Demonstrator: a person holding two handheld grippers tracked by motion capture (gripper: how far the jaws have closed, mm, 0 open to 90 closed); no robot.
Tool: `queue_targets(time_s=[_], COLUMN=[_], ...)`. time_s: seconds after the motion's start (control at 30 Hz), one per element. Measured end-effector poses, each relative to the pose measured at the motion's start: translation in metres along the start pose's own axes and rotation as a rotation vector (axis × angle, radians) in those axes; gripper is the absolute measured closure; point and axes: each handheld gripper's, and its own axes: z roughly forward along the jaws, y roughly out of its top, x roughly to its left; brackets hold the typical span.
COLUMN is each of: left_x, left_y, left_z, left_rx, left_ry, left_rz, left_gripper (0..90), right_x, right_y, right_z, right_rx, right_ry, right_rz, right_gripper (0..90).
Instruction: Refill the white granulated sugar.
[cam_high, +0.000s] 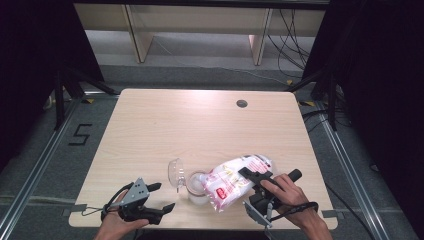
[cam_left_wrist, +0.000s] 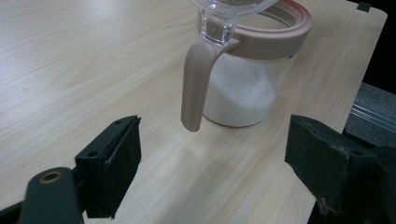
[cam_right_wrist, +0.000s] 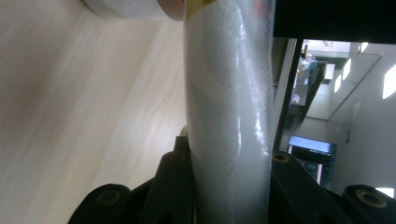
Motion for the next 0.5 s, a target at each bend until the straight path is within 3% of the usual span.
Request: queue_targets(time_s=[0.03, 0.07, 0.1, 0.13, 0.17, 0.23, 0.27, 0.3, 0.33, 0.37, 0.4, 0.43, 0.47, 0.5], left_x=[0.002, 0.002, 0.002, 0.000, 0.000, 0.001, 0.001, 0.001, 0.002, 0.001, 0.002, 0.002, 0.000, 0.000], left_y=[0.001, 0.001, 0.001, 0.000, 0.000, 0.001, 0.001, 0.001, 0.001, 0.001, 0.001, 0.001, 0.000, 0.000], left_z=[0.000, 0.000, 0.000, 0.000, 0.000, 0.000, 0.000, 0.000, 0.000, 0.000, 0.000, 0.000, 0.000, 0.000], left_rx=[0.001, 0.001, 0.001, 0.003, -0.003, -0.003, -0.003, -0.003, 0.002, -0.002, 0.000, 0.000, -0.002, -0.002], left_ry=[-0.002, -0.001, -0.001, 0.002, -0.001, -0.005, -0.005, -0.005, -0.004, -0.005, -0.005, -0.005, -0.003, -0.002], left_rz=[0.033, 0.035, 0.035, 0.000, -0.003, 0.022, 0.025, 0.025, 0.030, 0.025, 0.027, 0.027, -0.005, -0.006], left_gripper=[18.0, 18.0, 18.0, 18.0, 18.0, 18.0, 18.1, 18.0, 18.0, 18.1, 18.1, 18.1, 18.1, 18.1], right_x=[-0.001, 0.002, 0.002, 0.001, 0.002, 0.006, 0.000, 0.000, 0.007, 0.005, 0.008, 0.008, 0.008, 0.008], right_y=[-0.004, -0.007, -0.007, -0.011, -0.013, -0.017, -0.020, -0.020, -0.021, -0.024, -0.026, -0.026, -0.029, -0.031], right_z=[0.002, 0.002, 0.002, 0.004, 0.005, 0.006, 0.008, 0.008, 0.007, 0.008, 0.008, 0.008, 0.010, 0.010], right_rx=[-0.024, -0.023, -0.023, -0.044, -0.052, -0.061, -0.096, -0.096, -0.088, -0.101, -0.109, -0.109, -0.126, -0.139], right_ry=[0.005, 0.005, 0.005, 0.008, 0.012, 0.010, 0.007, 0.007, 0.009, 0.009, -0.004, -0.004, -0.012, -0.012], right_rz=[0.038, 0.083, 0.083, 0.112, 0.144, 0.255, 0.193, 0.193, 0.314, 0.304, 0.364, 0.364, 0.424, 0.447], right_gripper=[79.8, 79.8, 79.8, 79.9, 79.9, 80.0, 80.1, 80.1, 80.1, 80.1, 80.2, 80.2, 80.3, 80.3])
